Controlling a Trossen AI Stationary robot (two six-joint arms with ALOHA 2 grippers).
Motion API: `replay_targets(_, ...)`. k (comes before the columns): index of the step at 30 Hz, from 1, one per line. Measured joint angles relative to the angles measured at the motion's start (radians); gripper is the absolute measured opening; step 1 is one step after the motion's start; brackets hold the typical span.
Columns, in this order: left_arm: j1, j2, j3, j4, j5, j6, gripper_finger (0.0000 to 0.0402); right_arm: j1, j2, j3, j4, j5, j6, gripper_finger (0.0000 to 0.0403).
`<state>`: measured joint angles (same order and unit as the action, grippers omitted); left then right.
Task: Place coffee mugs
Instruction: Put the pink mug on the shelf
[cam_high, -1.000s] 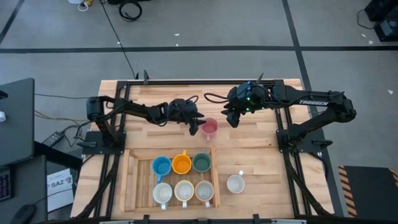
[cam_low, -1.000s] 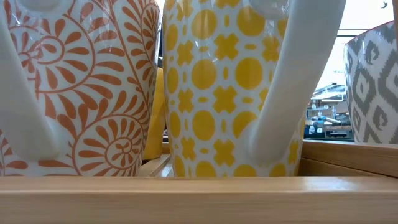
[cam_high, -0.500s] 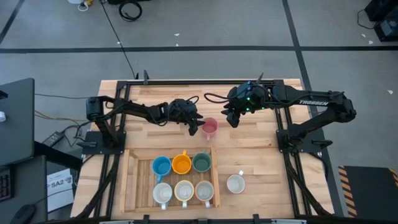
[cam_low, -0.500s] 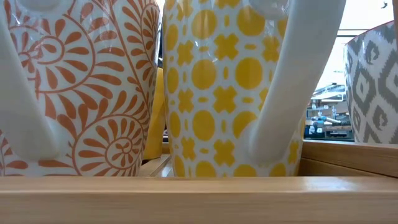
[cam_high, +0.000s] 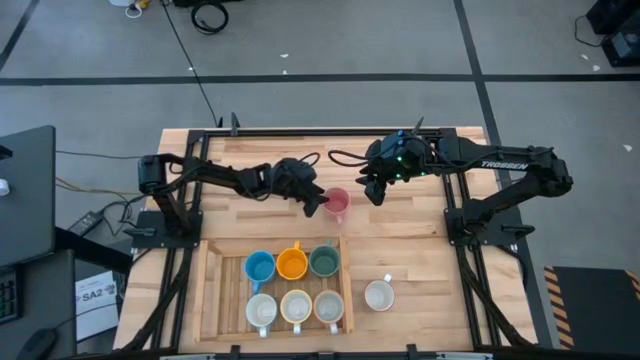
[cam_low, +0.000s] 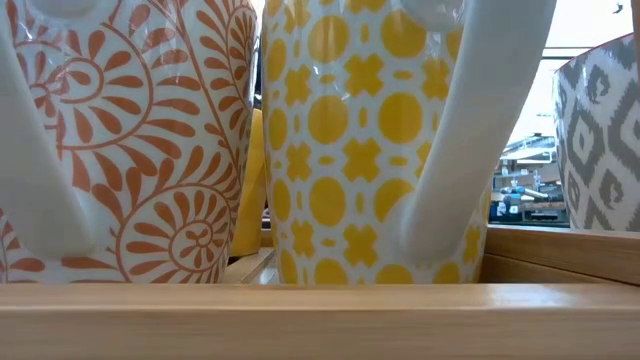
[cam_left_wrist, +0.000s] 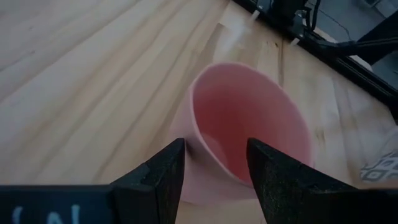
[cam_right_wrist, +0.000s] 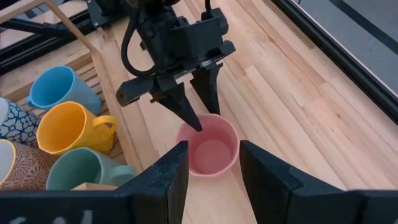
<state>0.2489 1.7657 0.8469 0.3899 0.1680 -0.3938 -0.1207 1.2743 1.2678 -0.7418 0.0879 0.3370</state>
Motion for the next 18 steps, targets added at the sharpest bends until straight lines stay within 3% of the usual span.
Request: replay_targets(18,0.002,0.004,0.287,-0.501,-0.071,0.044,0.018,0.0,0.0,0.0,0.0,-0.003,0.0,0.0149)
